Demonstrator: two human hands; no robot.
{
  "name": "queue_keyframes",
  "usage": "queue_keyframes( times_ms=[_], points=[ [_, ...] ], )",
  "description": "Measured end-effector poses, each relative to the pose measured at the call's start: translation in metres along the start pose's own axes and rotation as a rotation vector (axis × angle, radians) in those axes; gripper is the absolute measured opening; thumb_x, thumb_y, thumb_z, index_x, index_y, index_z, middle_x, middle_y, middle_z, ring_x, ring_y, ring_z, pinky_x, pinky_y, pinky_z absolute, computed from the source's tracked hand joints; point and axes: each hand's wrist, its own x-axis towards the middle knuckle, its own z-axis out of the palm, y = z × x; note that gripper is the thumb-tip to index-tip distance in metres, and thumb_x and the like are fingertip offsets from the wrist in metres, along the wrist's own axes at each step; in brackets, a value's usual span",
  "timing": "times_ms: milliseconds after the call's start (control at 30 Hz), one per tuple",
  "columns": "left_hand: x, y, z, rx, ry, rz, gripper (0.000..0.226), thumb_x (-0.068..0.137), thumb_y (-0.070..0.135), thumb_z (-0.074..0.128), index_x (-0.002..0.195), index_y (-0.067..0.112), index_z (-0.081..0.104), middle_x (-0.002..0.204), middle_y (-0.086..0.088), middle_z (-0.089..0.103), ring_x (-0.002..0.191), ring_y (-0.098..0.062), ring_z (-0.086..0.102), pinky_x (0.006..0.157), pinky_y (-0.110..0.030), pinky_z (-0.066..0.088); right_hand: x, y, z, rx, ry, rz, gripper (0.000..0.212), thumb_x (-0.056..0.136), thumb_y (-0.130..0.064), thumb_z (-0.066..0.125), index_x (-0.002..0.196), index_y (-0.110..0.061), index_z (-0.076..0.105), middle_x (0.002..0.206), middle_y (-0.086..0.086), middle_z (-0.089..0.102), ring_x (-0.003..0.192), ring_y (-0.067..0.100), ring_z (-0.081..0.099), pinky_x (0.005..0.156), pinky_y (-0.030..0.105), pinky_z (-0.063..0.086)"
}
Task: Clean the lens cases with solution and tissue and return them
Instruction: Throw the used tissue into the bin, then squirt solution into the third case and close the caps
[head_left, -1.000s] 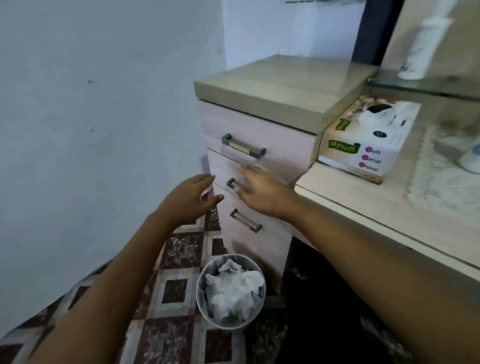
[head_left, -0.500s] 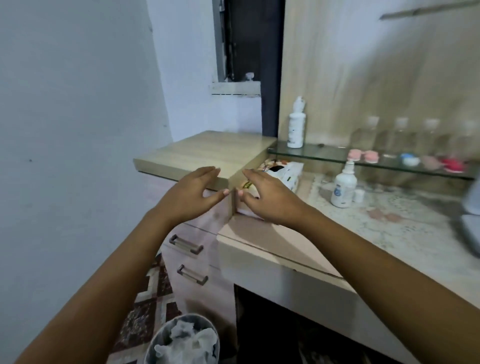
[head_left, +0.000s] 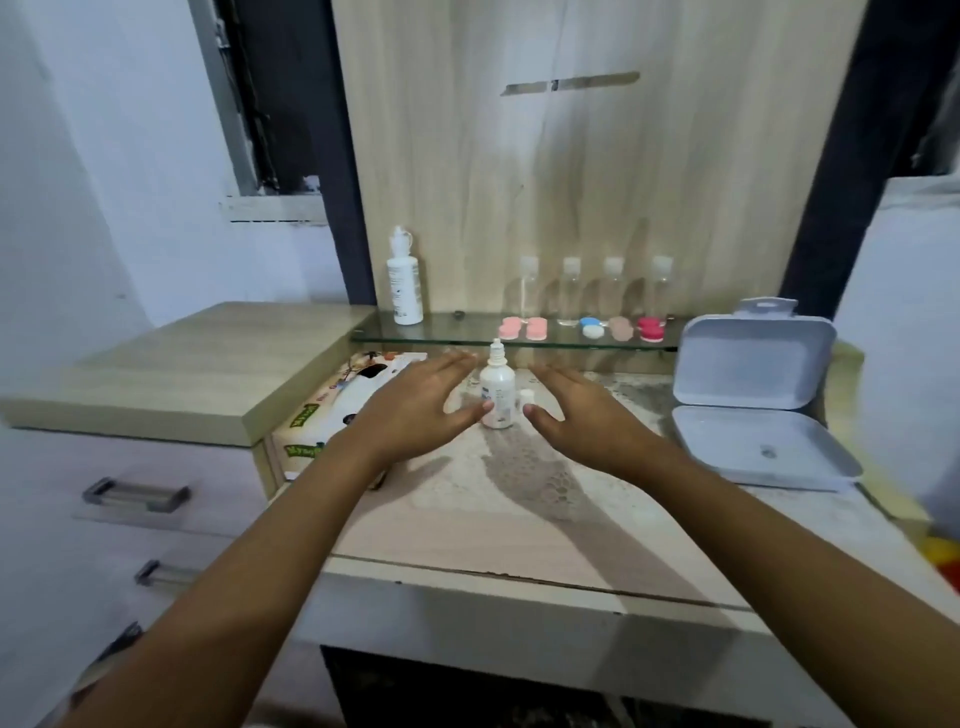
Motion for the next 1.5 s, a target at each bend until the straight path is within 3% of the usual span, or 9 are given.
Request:
queue_keyframes(
  times_ms=[333, 567, 700, 867, 1067, 1167, 1267, 1367, 1500],
  points=[
    [0.031, 0.018, 0.077, -0.054, -0.157, 0.043, 0.059, 0.091, 0.048, 0.051, 0.141, 0.019, 0.039, 0.143, 0.002, 0.042, 0.128, -0.014, 0.040, 0.100, -0.026, 0.034, -0.020, 0.060, 0.007, -0.030, -0.010, 0.137, 0.054, 0.095, -0.030, 0.046, 0.144, -0.017, 0.029, 0.147, 0.006, 0.035, 0.134, 0.020, 0.032, 0.104, 0.026, 0.027],
    [0.033, 0.013, 0.112, -0.082, -0.197, 0.053, 0.054, 0.088, 0.054, 0.049, 0.130, 0.019, 0.052, 0.125, 0.001, 0.054, 0.116, -0.015, 0.050, 0.092, -0.030, 0.042, -0.022, 0.083, 0.036, 0.021, 0.015, 0.204, 0.047, 0.091, -0.030, 0.053, 0.135, -0.017, 0.045, 0.132, 0.008, 0.050, 0.121, 0.024, 0.045, 0.098, 0.027, 0.034],
    [0.034, 0.009, 0.126, -0.088, -0.122, 0.079, 0.071, 0.075, 0.068, 0.027, 0.114, 0.021, 0.064, 0.115, 0.004, 0.059, 0.107, -0.014, 0.055, 0.086, -0.030, 0.045, -0.021, 0.088, 0.051, -0.018, 0.109, 0.182, 0.036, 0.085, -0.033, 0.056, 0.115, -0.014, 0.063, 0.108, 0.009, 0.064, 0.099, 0.031, 0.056, 0.086, 0.033, 0.043],
    [0.033, 0.003, 0.133, -0.129, -0.091, 0.085, 0.069, 0.076, 0.067, 0.030, 0.111, 0.021, 0.066, 0.113, 0.006, 0.061, 0.105, -0.012, 0.055, 0.088, -0.029, 0.045, -0.020, 0.092, 0.054, -0.022, 0.118, 0.186, 0.036, 0.083, -0.039, 0.051, 0.106, -0.015, 0.065, 0.101, 0.005, 0.064, 0.093, 0.028, 0.054, 0.082, 0.035, 0.044],
    [0.035, 0.000, 0.129, -0.395, 0.231, -0.120, 0.020, 0.089, 0.031, 0.060, 0.095, 0.012, 0.060, 0.092, 0.003, 0.055, 0.088, -0.012, 0.053, 0.077, -0.025, 0.041, -0.022, 0.092, 0.056, -0.043, 0.153, 0.141, 0.026, 0.087, -0.031, 0.057, 0.104, -0.013, 0.064, 0.096, 0.003, 0.063, 0.089, 0.024, 0.052, 0.076, 0.033, 0.041],
    [0.043, -0.003, 0.126, -0.501, 0.313, -0.309, 0.037, 0.085, 0.028, 0.066, 0.115, 0.011, 0.051, 0.111, -0.003, 0.048, 0.105, -0.019, 0.050, 0.090, -0.030, 0.041, -0.022, 0.093, 0.058, -0.051, 0.169, 0.127, 0.025, 0.085, -0.031, 0.057, 0.100, -0.013, 0.065, 0.092, 0.003, 0.063, 0.086, 0.025, 0.052, 0.073, 0.032, 0.040],
    [0.057, -0.011, 0.129, -0.668, 0.202, -0.453, 0.071, 0.079, 0.038, 0.071, 0.137, 0.019, 0.034, 0.137, -0.004, 0.037, 0.124, -0.020, 0.042, 0.103, -0.043, 0.038, -0.021, 0.094, 0.059, -0.056, 0.182, 0.129, 0.023, 0.085, -0.031, 0.058, 0.098, -0.013, 0.065, 0.090, 0.003, 0.063, 0.085, 0.024, 0.052, 0.071, 0.032, 0.040],
    [0.069, -0.012, 0.129, -0.825, 0.146, -0.445, 0.076, 0.075, 0.035, 0.075, 0.136, 0.023, 0.031, 0.134, -0.002, 0.043, 0.120, -0.019, 0.045, 0.099, -0.045, 0.044, -0.022, 0.093, 0.059, -0.048, 0.183, 0.134, 0.028, 0.083, -0.035, 0.054, 0.096, -0.013, 0.066, 0.088, 0.003, 0.063, 0.083, 0.024, 0.052, 0.071, 0.033, 0.042],
    [0.081, -0.006, 0.127, -0.855, 0.184, -0.448, 0.068, 0.081, 0.024, 0.071, 0.136, 0.015, 0.031, 0.120, 0.001, 0.050, 0.107, -0.016, 0.050, 0.088, -0.028, 0.043, -0.022, 0.092, 0.058, -0.030, 0.187, 0.136, 0.033, 0.081, -0.037, 0.048, 0.094, -0.013, 0.066, 0.088, 0.002, 0.063, 0.083, 0.023, 0.051, 0.072, 0.034, 0.043]
  ],
)
